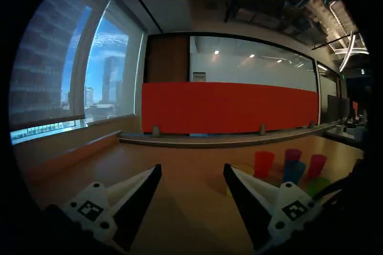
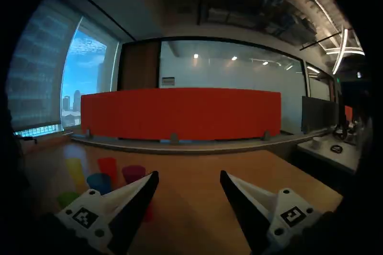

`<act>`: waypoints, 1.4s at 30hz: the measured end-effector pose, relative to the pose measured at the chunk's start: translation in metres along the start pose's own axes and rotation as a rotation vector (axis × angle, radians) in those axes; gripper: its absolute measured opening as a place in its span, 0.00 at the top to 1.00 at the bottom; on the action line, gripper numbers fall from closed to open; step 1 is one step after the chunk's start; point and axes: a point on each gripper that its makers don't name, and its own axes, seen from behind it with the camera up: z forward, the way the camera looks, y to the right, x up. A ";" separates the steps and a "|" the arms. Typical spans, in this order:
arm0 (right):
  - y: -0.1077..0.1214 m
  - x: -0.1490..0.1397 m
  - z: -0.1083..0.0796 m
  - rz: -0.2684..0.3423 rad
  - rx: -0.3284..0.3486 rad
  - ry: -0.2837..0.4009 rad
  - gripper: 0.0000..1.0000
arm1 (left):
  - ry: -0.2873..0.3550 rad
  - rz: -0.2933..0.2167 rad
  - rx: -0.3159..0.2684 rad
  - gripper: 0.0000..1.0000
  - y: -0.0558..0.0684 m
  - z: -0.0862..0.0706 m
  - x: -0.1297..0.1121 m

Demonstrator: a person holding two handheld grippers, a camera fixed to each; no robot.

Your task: Pour water

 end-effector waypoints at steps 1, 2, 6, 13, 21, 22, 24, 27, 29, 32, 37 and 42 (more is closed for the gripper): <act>0.000 0.002 0.001 0.002 0.001 -0.001 0.01 | 0.001 -0.002 -0.004 0.04 0.001 0.000 0.007; 0.001 0.005 0.001 0.005 0.003 -0.003 0.01 | 0.002 -0.003 -0.008 0.04 0.001 0.001 0.013; 0.002 0.023 0.005 0.017 0.015 -0.011 0.01 | 0.009 -0.017 -0.034 0.04 0.005 0.003 0.043; 0.004 0.062 0.007 0.012 0.033 -0.001 0.01 | 0.020 0.002 -0.085 0.04 0.010 0.008 0.094; 0.000 0.097 0.011 0.010 0.062 -0.007 0.01 | 0.035 0.049 -0.105 0.04 0.007 0.012 0.143; -0.001 0.101 0.011 0.010 0.065 -0.006 0.01 | 0.034 0.053 -0.105 0.04 0.007 0.012 0.147; -0.002 0.108 0.012 0.009 0.069 -0.002 0.01 | 0.031 0.060 -0.108 0.04 0.006 0.013 0.154; -0.002 0.113 0.011 0.004 0.069 0.005 0.01 | 0.029 0.061 -0.118 0.04 0.007 0.012 0.161; -0.004 0.115 0.011 -0.001 0.073 0.006 0.01 | 0.028 0.057 -0.133 0.04 0.009 0.012 0.163; -0.007 0.116 0.010 -0.006 0.085 0.001 0.01 | 0.024 0.052 -0.155 0.04 0.013 0.012 0.166; -0.016 0.120 0.008 -0.008 0.136 -0.004 0.01 | 0.026 0.053 -0.205 0.04 0.021 0.011 0.170; -0.032 0.124 0.003 -0.012 0.231 -0.010 0.01 | 0.008 0.045 -0.295 0.04 0.039 0.008 0.167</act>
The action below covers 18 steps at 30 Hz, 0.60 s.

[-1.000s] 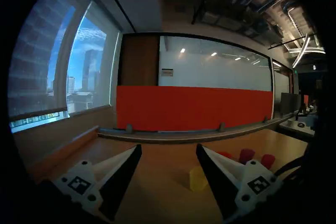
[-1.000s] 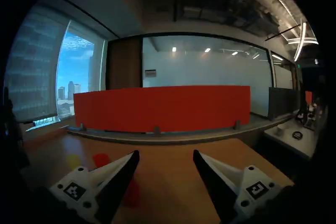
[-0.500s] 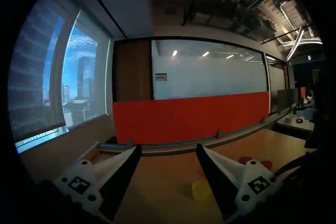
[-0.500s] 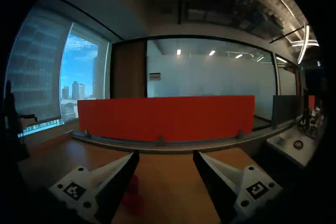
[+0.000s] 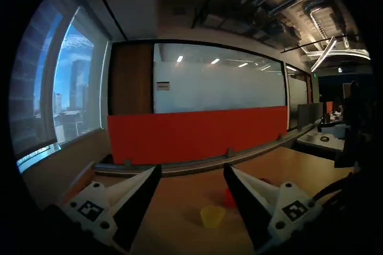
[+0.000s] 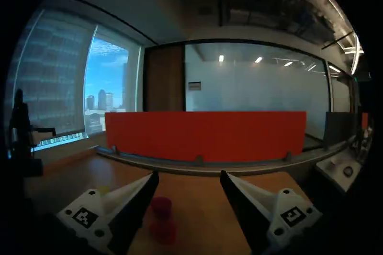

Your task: Pour water

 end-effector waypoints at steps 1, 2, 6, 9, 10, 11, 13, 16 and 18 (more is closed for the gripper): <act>-0.004 0.000 0.000 0.001 0.023 -0.003 0.01 | -0.002 -0.004 -0.020 0.04 0.004 0.000 0.000; -0.008 0.001 -0.001 0.002 0.046 -0.006 0.01 | -0.004 -0.008 -0.039 0.04 0.008 0.001 -0.001; -0.026 0.000 -0.004 0.002 0.152 -0.022 0.01 | -0.006 -0.025 -0.113 0.04 0.023 0.002 -0.001; -0.040 0.000 -0.007 -0.008 0.227 -0.033 0.01 | -0.008 -0.030 -0.164 0.04 0.034 0.002 0.000; -0.044 0.000 -0.008 -0.012 0.247 -0.034 0.01 | -0.010 -0.030 -0.181 0.04 0.037 0.002 -0.001; -0.048 0.000 -0.009 -0.015 0.267 -0.035 0.01 | -0.011 -0.030 -0.198 0.04 0.041 0.002 -0.001; -0.054 0.001 -0.010 -0.012 0.299 -0.030 0.01 | -0.014 -0.034 -0.228 0.04 0.047 0.002 -0.001; -0.060 0.003 -0.011 -0.004 0.328 -0.025 0.01 | -0.015 -0.043 -0.268 0.04 0.056 0.001 -0.002; -0.061 0.003 -0.011 0.000 0.338 -0.024 0.01 | -0.015 -0.046 -0.290 0.04 0.061 0.001 -0.002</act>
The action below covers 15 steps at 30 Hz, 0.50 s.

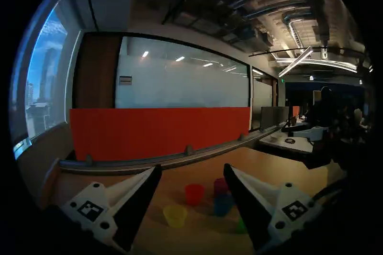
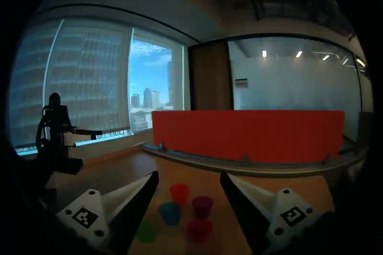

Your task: Pour water

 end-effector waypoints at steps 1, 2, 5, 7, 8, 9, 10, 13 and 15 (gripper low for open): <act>0.000 0.000 0.000 -0.002 0.002 -0.003 0.01 | -0.002 0.000 -0.010 0.04 0.002 0.001 0.000; 0.000 -0.001 0.000 -0.005 0.003 -0.005 0.01 | -0.003 0.001 -0.019 0.04 0.004 0.001 0.000; -0.002 -0.001 0.000 -0.014 0.012 -0.012 0.01 | -0.010 0.001 -0.039 0.04 0.009 0.003 -0.001; -0.006 0.001 0.000 -0.017 0.028 -0.012 0.01 | -0.012 -0.005 -0.056 0.04 0.012 0.004 -0.002; -0.008 0.002 0.000 -0.018 0.036 -0.012 0.01 | -0.013 -0.008 -0.064 0.04 0.013 0.004 -0.002; -0.010 0.002 0.000 -0.019 0.044 -0.012 0.01 | -0.014 -0.011 -0.073 0.04 0.014 0.005 -0.002; -0.011 0.003 0.000 -0.020 0.053 -0.012 0.01 | -0.014 -0.015 -0.085 0.04 0.016 0.006 -0.002; -0.015 0.005 -0.001 -0.022 0.072 -0.013 0.01 | -0.014 -0.024 -0.119 0.04 0.021 0.007 -0.003; -0.015 0.005 -0.002 -0.024 0.078 -0.015 0.01 | -0.014 -0.030 -0.141 0.04 0.024 0.008 -0.004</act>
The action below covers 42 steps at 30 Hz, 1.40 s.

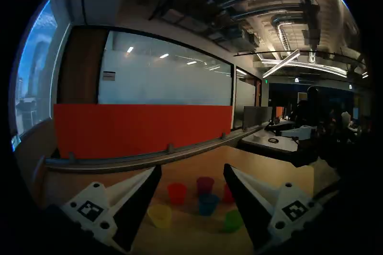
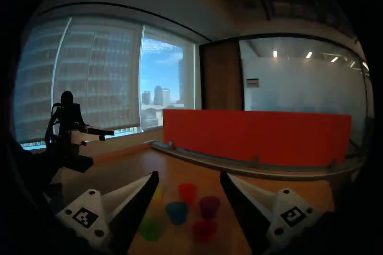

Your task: Pour water

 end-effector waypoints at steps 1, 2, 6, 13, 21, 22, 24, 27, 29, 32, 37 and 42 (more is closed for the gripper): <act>0.001 -0.001 0.000 -0.001 -0.001 -0.003 0.01 | 0.000 -0.003 -0.011 0.04 0.002 0.000 -0.001; 0.001 -0.001 0.000 -0.001 -0.001 -0.006 0.01 | 0.001 -0.005 -0.021 0.04 0.003 0.001 -0.001; 0.002 -0.007 0.001 -0.012 0.007 -0.028 0.01 | -0.012 0.004 -0.063 0.04 0.010 0.002 -0.007; 0.003 -0.014 0.003 -0.032 0.006 -0.069 0.01 | -0.082 0.075 -0.123 0.04 0.021 0.003 -0.028; 0.002 -0.017 0.005 -0.037 0.009 -0.077 0.01 | -0.145 0.114 -0.184 0.04 0.036 0.005 -0.047; 0.002 -0.017 0.005 -0.035 0.010 -0.078 0.01 | -0.150 0.114 -0.194 0.04 0.038 0.005 -0.048; 0.002 -0.017 0.005 -0.033 0.011 -0.080 0.01 | -0.158 0.114 -0.211 0.04 0.041 0.005 -0.051; 0.003 -0.018 0.004 -0.034 0.011 -0.084 0.01 | -0.175 0.112 -0.235 0.04 0.044 0.006 -0.058; 0.004 -0.019 0.004 -0.036 0.009 -0.087 0.01 | -0.191 0.111 -0.250 0.04 0.047 0.007 -0.064; 0.005 -0.021 0.004 -0.039 0.007 -0.091 0.01 | -0.214 0.109 -0.267 0.04 0.049 0.011 -0.074; 0.006 -0.028 0.005 -0.043 0.008 -0.112 0.00 | -0.244 0.114 -0.283 0.04 0.052 0.018 -0.088; 0.009 -0.039 0.006 -0.053 0.009 -0.143 0.01 | -0.275 0.126 -0.299 0.04 0.057 0.024 -0.102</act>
